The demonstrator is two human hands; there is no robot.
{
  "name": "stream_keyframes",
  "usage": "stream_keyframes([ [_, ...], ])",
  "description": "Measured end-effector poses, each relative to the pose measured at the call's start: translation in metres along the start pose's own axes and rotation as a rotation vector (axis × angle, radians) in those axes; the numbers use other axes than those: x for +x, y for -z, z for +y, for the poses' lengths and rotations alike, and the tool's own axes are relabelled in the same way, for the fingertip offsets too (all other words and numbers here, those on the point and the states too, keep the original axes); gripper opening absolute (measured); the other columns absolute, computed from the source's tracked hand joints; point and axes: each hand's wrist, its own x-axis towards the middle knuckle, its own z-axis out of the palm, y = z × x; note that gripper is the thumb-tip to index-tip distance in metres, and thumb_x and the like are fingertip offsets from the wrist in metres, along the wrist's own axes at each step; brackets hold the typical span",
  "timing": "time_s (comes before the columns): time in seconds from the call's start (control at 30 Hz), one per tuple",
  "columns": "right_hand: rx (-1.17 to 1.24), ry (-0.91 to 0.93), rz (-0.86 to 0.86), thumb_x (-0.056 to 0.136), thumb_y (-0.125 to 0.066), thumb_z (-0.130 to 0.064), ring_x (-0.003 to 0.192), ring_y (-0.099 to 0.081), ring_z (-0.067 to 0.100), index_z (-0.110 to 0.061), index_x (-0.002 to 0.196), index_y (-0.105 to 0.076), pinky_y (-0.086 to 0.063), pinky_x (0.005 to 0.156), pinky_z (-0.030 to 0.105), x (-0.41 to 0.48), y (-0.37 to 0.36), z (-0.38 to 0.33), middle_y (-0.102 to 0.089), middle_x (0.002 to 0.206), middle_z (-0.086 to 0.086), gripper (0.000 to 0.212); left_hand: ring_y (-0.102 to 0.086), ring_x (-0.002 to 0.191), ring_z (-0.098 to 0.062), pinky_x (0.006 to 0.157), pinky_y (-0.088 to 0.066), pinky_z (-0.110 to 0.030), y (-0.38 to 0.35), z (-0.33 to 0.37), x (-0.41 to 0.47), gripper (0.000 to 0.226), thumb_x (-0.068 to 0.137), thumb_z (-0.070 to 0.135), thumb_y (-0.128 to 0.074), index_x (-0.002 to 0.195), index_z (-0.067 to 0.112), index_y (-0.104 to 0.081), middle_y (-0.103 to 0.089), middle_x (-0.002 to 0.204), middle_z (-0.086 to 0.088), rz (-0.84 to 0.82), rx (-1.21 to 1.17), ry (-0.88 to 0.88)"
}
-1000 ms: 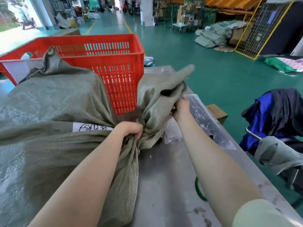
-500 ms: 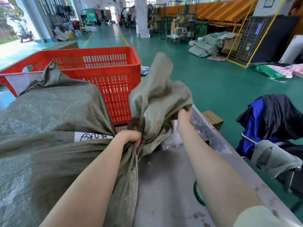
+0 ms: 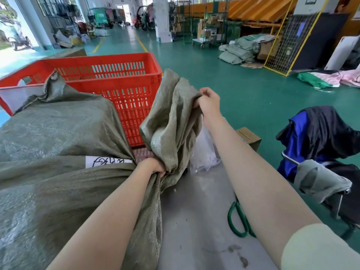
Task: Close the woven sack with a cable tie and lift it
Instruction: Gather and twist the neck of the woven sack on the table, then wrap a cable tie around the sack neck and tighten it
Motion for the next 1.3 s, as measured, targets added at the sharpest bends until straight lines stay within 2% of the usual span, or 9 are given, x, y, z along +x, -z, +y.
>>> stream_keyframes([
  [0.17, -0.609, -0.166, 0.071, 0.079, -0.050, -0.010, 0.110, -0.055, 0.028, -0.011, 0.113, -0.054, -0.048, 0.090, 0.034, 0.000, 0.053, 0.081, -0.060, 0.119, 0.013, 0.034, -0.056, 0.115, -0.029, 0.094, -0.049, -0.032, -0.006, 0.003, 0.000, 0.056, 0.068, 0.009, -0.060, 0.124, 0.002, -0.056, -0.056, 0.130, -0.014, 0.060, 0.060, 0.091],
  [0.3, -0.600, -0.603, 0.138, 0.084, -0.051, -0.014, 0.124, -0.050, 0.036, 0.000, 0.147, -0.002, -0.044, 0.102, 0.043, -0.032, 0.088, 0.130, -0.043, 0.141, 0.022, 0.081, -0.058, 0.114, -0.028, 0.100, -0.048, -0.035, -0.010, 0.002, 0.008, 0.060, 0.059, 0.016, -0.059, 0.118, 0.003, -0.060, -0.058, 0.128, -0.015, 0.080, 0.042, 0.203],
  [0.4, -0.530, -0.608, 0.156, 0.080, -0.056, -0.011, 0.120, -0.052, 0.036, 0.000, 0.146, -0.002, -0.045, 0.102, 0.045, -0.049, 0.098, 0.136, -0.048, 0.136, 0.021, 0.085, -0.058, 0.114, -0.027, 0.100, -0.047, -0.034, -0.011, 0.005, 0.002, 0.061, 0.060, 0.019, -0.060, 0.120, 0.005, -0.058, -0.059, 0.127, -0.012, 0.100, 0.067, 0.216],
  [0.6, -0.289, -0.659, 0.130, 0.083, -0.048, -0.006, 0.063, -0.054, 0.021, -0.006, 0.095, -0.044, -0.045, 0.056, 0.030, -0.061, 0.117, 0.129, -0.054, 0.072, 0.008, 0.012, -0.025, 0.140, -0.035, 0.116, -0.022, -0.047, 0.011, 0.016, -0.033, 0.118, 0.059, 0.045, -0.074, 0.145, -0.001, -0.009, -0.024, 0.150, -0.021, 0.274, 0.084, 0.227],
  [0.8, -0.206, -0.688, 0.088, 0.087, -0.044, -0.011, 0.059, -0.052, 0.022, -0.011, 0.081, -0.047, -0.039, 0.054, 0.025, -0.059, 0.133, 0.123, -0.052, 0.074, 0.009, 0.007, -0.050, 0.109, -0.030, 0.088, -0.042, -0.038, 0.010, 0.091, -0.086, 0.055, 0.079, 0.036, -0.058, 0.121, 0.005, -0.041, -0.051, 0.117, -0.013, 0.908, -0.002, -0.316],
  [0.87, -0.217, -0.702, 0.056, 0.089, -0.041, -0.011, 0.050, -0.044, 0.021, -0.018, 0.081, -0.050, -0.036, 0.052, 0.024, -0.061, 0.143, 0.119, -0.028, 0.058, 0.002, 0.014, -0.054, 0.089, -0.024, 0.075, -0.039, -0.031, -0.006, 0.123, -0.082, 0.028, 0.084, 0.022, -0.050, 0.109, 0.011, -0.053, -0.059, 0.097, -0.009, 0.674, -0.120, -0.542],
  [0.93, -0.275, -0.688, 0.073, 0.091, -0.041, -0.009, 0.046, -0.042, 0.020, -0.019, 0.099, -0.056, -0.049, 0.062, 0.030, -0.060, 0.154, 0.118, -0.066, 0.117, 0.015, 0.020, -0.052, 0.079, -0.021, 0.071, -0.036, -0.029, -0.026, 0.150, -0.064, 0.019, 0.081, 0.017, -0.044, 0.089, 0.017, -0.062, -0.059, 0.084, -0.009, 0.377, -0.211, -0.579],
  [1.03, -0.390, -0.706, 0.125, 0.088, -0.049, -0.007, 0.054, -0.053, 0.020, -0.007, 0.083, -0.055, -0.052, 0.068, 0.036, -0.060, 0.180, 0.118, -0.061, 0.074, 0.012, 0.008, -0.063, 0.100, -0.035, 0.078, -0.046, -0.034, -0.057, 0.185, -0.033, 0.032, 0.088, 0.009, -0.041, 0.106, -0.001, -0.065, -0.065, 0.109, -0.025, 0.112, -0.236, -0.427],
  [1.3, -0.599, -0.478, 0.114, 0.089, -0.036, -0.005, 0.054, -0.050, 0.014, -0.007, 0.103, -0.066, -0.039, 0.053, 0.021, -0.049, 0.236, 0.122, -0.060, 0.090, 0.009, 0.033, -0.057, 0.116, -0.038, 0.096, -0.046, -0.038, -0.094, 0.206, 0.044, 0.037, 0.094, 0.014, -0.039, 0.117, -0.007, -0.059, -0.061, 0.122, -0.028, 0.218, -0.222, -0.259],
])
